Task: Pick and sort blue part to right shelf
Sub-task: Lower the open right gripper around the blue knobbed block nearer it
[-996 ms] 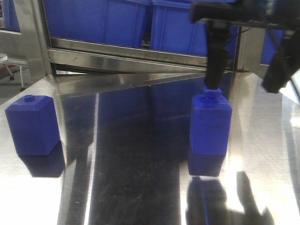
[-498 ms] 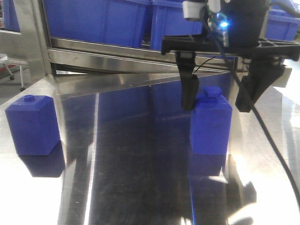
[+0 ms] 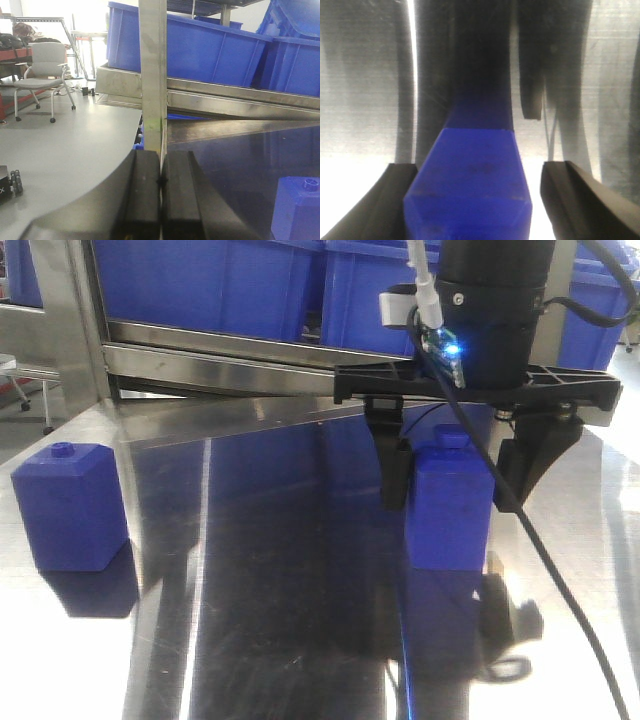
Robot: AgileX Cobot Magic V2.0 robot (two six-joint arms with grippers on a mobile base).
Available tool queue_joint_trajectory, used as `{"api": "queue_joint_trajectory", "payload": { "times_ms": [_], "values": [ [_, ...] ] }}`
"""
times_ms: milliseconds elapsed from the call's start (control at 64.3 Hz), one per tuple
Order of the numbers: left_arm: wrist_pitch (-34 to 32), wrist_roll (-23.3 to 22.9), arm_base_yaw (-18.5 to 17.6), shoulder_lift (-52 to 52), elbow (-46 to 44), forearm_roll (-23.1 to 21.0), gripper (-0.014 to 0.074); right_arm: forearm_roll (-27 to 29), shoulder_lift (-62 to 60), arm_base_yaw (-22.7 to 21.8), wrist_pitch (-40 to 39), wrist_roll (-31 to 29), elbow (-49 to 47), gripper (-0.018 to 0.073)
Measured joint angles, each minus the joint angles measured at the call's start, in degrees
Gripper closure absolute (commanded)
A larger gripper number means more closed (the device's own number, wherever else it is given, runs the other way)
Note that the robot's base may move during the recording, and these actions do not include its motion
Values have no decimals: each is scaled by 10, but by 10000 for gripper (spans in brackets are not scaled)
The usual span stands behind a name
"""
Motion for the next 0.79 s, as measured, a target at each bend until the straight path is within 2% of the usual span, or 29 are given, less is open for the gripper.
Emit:
{"api": "queue_joint_trajectory", "payload": {
  "times_ms": [622,794],
  "values": [
    [0,0,0,0,0,0,464,-6,2,10,5,20,0,-16],
    [0,0,0,0,0,0,464,-6,2,13,6,20,0,92]
  ]
}}
